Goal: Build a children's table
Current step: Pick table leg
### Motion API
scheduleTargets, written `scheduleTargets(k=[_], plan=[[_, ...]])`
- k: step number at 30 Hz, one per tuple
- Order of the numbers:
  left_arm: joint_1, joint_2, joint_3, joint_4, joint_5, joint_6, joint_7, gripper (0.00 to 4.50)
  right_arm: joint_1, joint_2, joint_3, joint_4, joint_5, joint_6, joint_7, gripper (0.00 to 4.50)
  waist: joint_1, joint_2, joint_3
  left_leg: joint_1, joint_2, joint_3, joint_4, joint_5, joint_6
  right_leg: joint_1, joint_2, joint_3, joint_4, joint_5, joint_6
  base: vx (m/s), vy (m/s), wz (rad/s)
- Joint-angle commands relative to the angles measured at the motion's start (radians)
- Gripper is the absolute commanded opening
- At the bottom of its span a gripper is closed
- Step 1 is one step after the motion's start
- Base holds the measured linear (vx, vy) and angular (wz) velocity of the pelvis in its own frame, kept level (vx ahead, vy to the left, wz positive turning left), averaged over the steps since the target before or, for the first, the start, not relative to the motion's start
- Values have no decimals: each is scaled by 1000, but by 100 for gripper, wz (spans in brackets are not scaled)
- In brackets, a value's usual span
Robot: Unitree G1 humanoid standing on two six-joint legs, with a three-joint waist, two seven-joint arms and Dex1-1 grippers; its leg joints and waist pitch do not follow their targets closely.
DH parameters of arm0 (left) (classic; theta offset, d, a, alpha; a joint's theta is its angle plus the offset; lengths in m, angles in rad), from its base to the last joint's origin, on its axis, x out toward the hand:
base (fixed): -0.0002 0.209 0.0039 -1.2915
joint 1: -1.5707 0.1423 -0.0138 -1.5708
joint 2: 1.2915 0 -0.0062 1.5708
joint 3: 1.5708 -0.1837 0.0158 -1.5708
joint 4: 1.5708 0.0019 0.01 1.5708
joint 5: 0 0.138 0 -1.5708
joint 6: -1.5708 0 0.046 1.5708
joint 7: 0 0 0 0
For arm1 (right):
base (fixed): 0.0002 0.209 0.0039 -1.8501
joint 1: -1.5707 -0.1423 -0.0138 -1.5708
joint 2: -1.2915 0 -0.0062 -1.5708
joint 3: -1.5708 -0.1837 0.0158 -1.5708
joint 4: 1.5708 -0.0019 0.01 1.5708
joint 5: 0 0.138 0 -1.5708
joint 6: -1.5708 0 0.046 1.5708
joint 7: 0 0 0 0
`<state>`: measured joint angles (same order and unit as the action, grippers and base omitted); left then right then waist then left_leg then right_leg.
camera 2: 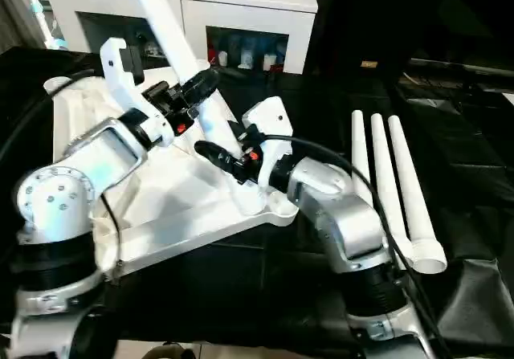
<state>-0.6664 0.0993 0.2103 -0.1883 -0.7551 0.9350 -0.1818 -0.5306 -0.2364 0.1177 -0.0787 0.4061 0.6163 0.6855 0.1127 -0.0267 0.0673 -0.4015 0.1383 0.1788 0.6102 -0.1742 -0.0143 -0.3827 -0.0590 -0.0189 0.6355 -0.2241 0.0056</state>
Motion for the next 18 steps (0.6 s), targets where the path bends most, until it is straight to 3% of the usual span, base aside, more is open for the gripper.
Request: scheduleTargets(k=[1, 2, 6, 8, 11, 14, 18], plan=[[-21, 22, -7, -34, -32, 24, -45, 179, -36, -31, -68, -13, 64, 73, 30, 290, 0, -1, -75, 34, 81, -35, -69, -86, 16, 39, -80, 37, -60, 25, -206, 0, 0, 0], [-31, 52, 4, -36, -56, 43, -73, 179, -60, -77, -102, 3, 119, 148, 80, 290, -1, 0, -73, 35, 78, -33, -68, -94, 15, 39, -80, 37, -61, 15, -215, 0, 0, 0], [-46, 84, 18, -35, -96, 65, -118, 179, -84, -147, -119, 23, 165, 218, 156, 290, 3, -3, -73, 35, 79, -32, -67, -102, 1, 39, -82, 38, -63, -20, -214, 0, 0, 0], [-56, 96, 25, -33, -126, 80, -144, 179, -97, -175, -127, 29, 201, 261, 188, 290, 2, -8, -74, 34, 77, -30, -65, -82, 7, 41, -81, 37, -62, -2, -221, 0, 0, 0], [-73, 109, 33, -24, -165, 86, -181, 179, -122, -192, -150, 44, 272, 336, 218, 290, 4, -7, -74, 33, 77, -30, -63, -82, 12, 40, -84, 36, -62, -17, -237, 0, 0, 0], [-84, 117, 37, -18, -214, 99, -222, 178, -134, -204, -137, 50, 291, 369, 242, 290, 4, -9, -76, 32, 77, -30, -62, -71, 11, 41, -83, 35, -59, -5, -241, 0, 0, 0], [-84, 144, -11, -26, -194, 97, -275, 178, -133, -210, -102, 45, 287, 384, 264, 290, 5, -7, -74, 33, 79, -30, -63, -82, 3, 38, -85, 36, -61, -35, -231, 0, 0, 0]])
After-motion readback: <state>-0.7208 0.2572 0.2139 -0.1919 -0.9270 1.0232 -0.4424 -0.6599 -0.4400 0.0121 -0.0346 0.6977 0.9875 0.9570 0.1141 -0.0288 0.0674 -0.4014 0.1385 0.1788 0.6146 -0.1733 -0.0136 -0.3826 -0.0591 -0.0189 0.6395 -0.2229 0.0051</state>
